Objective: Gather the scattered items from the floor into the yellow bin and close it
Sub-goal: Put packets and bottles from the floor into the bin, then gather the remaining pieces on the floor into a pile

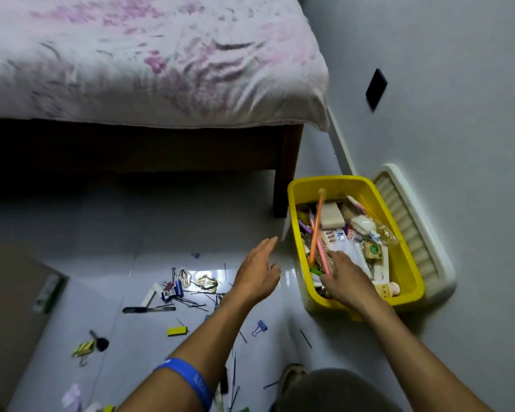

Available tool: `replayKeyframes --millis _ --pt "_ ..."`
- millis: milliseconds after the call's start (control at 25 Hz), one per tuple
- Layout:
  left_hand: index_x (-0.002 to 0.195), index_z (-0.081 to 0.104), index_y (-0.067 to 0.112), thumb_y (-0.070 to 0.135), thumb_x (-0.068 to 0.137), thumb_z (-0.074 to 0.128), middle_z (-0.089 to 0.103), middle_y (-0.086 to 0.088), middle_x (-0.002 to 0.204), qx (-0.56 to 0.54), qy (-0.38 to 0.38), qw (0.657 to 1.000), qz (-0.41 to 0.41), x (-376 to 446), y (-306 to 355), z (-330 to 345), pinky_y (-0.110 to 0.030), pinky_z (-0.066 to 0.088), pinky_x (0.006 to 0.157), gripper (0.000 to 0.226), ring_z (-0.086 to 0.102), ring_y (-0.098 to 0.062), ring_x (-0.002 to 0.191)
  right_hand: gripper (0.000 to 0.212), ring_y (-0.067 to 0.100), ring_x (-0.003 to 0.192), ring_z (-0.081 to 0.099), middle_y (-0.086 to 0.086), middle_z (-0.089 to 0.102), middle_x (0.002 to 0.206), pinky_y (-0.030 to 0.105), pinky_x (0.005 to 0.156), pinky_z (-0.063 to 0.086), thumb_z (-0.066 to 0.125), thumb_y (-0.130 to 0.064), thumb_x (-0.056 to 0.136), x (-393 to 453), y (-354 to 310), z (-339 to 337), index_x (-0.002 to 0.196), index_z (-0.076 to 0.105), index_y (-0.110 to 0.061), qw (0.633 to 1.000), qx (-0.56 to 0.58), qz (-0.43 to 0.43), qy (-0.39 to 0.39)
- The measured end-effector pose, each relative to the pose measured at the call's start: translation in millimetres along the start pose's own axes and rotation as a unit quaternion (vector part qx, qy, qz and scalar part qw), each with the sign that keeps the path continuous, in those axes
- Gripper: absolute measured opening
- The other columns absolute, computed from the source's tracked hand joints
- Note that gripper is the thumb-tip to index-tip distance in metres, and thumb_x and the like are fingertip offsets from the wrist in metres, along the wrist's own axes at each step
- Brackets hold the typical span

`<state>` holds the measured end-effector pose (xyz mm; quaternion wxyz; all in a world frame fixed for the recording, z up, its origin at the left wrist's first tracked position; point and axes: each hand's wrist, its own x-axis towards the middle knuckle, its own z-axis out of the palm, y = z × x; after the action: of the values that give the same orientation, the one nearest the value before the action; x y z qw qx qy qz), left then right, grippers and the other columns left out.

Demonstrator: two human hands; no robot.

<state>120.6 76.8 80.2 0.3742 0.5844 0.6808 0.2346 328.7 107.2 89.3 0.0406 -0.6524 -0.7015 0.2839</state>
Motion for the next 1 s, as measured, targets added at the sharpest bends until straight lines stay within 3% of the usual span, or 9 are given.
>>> replayKeyframes --millis 160,280,400,480,560,720,800,920,1000 --pt "0.153 0.021 0.034 0.022 0.098 0.049 0.021 0.005 0.161 -0.008 0.006 0.999 -0.049 -37 -31 -4 -0.033 0.022 0.115 0.063 0.021 -0.016 0.147 0.051 0.021 0.130 0.049 0.000 0.053 0.143 0.028 0.106 0.034 0.060 -0.017 0.088 -34 -24 28 0.137 0.053 -0.024 0.989 0.022 -0.126 0.075" --pt "0.153 0.018 0.034 0.021 0.097 0.051 0.018 0.005 0.162 -0.006 0.026 0.995 -0.093 -51 -62 -3 -0.035 0.021 0.117 0.066 0.018 -0.016 0.148 0.051 0.008 0.141 0.033 -0.014 0.038 0.152 0.025 0.110 0.023 0.055 -0.032 0.093 -51 -54 62 0.143 0.043 -0.036 0.977 0.005 -0.214 0.009" --pt "0.153 0.019 0.032 0.021 0.096 0.052 0.019 0.004 0.162 -0.012 0.032 0.990 -0.139 -65 -94 -2 -0.037 0.023 0.118 0.067 0.019 -0.018 0.148 0.047 0.009 0.134 0.042 -0.014 0.043 0.149 0.026 0.107 0.033 0.056 -0.034 0.092 -46 -63 93 0.139 0.048 -0.035 0.967 -0.003 -0.246 -0.074" --pt "0.152 0.025 0.028 0.021 0.094 0.055 0.026 0.002 0.160 -0.010 0.029 0.986 -0.166 -76 -126 7 -0.033 0.024 0.115 0.066 0.025 -0.019 0.145 0.038 0.010 0.113 0.058 -0.011 0.059 0.134 0.029 0.095 0.048 0.057 -0.035 0.090 -37 -50 116 0.128 0.056 -0.033 0.966 -0.016 -0.227 -0.120" --pt "0.148 0.035 0.024 0.022 0.092 0.057 0.036 -0.002 0.154 -0.014 0.015 0.978 -0.209 -91 -158 22 -0.027 0.028 0.110 0.061 0.035 -0.021 0.139 0.031 0.014 0.095 0.063 -0.005 0.067 0.119 0.031 0.080 0.052 0.059 -0.034 0.086 -28 -24 141 0.117 0.060 -0.030 0.973 -0.054 -0.178 -0.140" --pt "0.133 0.052 0.024 0.036 0.093 0.054 0.053 -0.006 0.138 -0.019 0.009 0.960 -0.279 -121 -206 47 -0.032 0.042 0.101 0.043 0.051 -0.025 0.124 0.043 0.035 0.106 0.059 0.014 0.056 0.122 0.039 0.089 0.050 0.062 -0.029 0.082 -19 31 192 0.120 0.048 -0.015 0.981 -0.110 0.052 -0.154" --pt "0.128 0.054 0.026 0.029 0.090 0.053 0.054 -0.004 0.132 -0.007 0.002 0.958 -0.286 -128 -224 53 -0.038 0.046 0.099 0.038 0.052 -0.026 0.120 0.050 0.036 0.110 0.055 0.016 0.047 0.128 0.039 0.091 0.048 0.063 -0.032 0.082 -19 47 212 0.124 0.045 -0.013 0.966 -0.112 0.136 -0.189" --pt "0.104 0.060 0.021 0.020 0.087 0.054 0.060 -0.006 0.111 0.006 0.031 0.960 -0.278 -133 -243 56 -0.040 0.051 0.084 0.018 0.057 -0.029 0.103 0.040 0.030 0.108 0.053 0.013 0.050 0.126 0.035 0.088 0.046 0.063 -0.028 0.084 -16 49 230 0.120 0.052 -0.014 0.977 -0.074 0.125 -0.156" --pt "0.110 0.061 0.018 0.020 0.089 0.055 0.060 -0.007 0.114 0.006 0.051 0.960 -0.274 -132 -251 54 -0.037 0.049 0.086 0.022 0.056 -0.028 0.104 0.034 0.032 0.110 0.052 0.014 0.053 0.124 0.039 0.091 0.046 0.060 -0.027 0.085 -13 41 231 0.116 0.055 -0.013 0.987 -0.074 0.125 -0.073"
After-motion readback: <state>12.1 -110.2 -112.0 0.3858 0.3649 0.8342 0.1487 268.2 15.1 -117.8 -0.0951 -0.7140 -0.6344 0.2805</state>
